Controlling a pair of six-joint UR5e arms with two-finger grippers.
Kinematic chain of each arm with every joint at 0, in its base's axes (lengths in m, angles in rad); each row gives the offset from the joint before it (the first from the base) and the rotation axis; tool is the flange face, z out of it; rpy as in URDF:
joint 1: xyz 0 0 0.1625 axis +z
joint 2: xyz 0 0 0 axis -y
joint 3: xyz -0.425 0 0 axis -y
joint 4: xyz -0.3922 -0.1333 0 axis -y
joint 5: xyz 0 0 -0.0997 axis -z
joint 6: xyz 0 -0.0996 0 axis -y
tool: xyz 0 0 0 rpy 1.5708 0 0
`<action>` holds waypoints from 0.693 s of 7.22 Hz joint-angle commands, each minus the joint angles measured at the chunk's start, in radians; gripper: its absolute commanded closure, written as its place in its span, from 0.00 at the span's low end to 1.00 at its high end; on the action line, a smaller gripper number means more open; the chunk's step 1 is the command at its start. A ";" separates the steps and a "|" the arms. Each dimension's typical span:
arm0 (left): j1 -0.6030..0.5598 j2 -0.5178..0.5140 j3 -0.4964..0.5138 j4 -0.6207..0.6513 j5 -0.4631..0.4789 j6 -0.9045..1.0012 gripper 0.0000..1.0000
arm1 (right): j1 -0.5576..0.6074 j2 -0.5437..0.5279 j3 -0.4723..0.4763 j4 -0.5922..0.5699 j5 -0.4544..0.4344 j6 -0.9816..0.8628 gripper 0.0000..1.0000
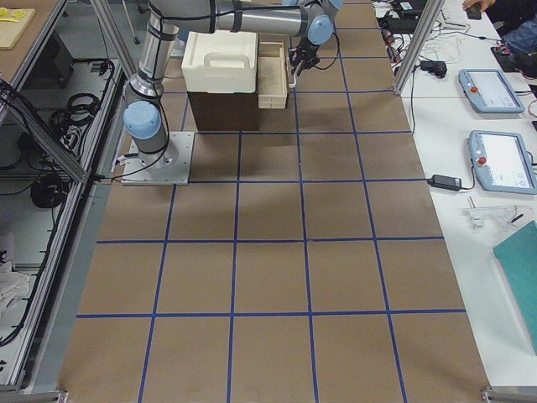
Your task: Place scissors in drawer with both arms
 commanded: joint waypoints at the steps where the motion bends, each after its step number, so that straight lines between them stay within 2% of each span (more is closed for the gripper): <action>1: -0.051 0.035 0.000 -0.037 0.000 -0.076 1.00 | -0.004 0.008 -0.014 -0.024 0.001 -0.005 0.68; 5: -0.093 0.060 0.000 -0.049 0.002 -0.147 1.00 | -0.022 0.045 -0.071 -0.024 -0.001 -0.021 0.68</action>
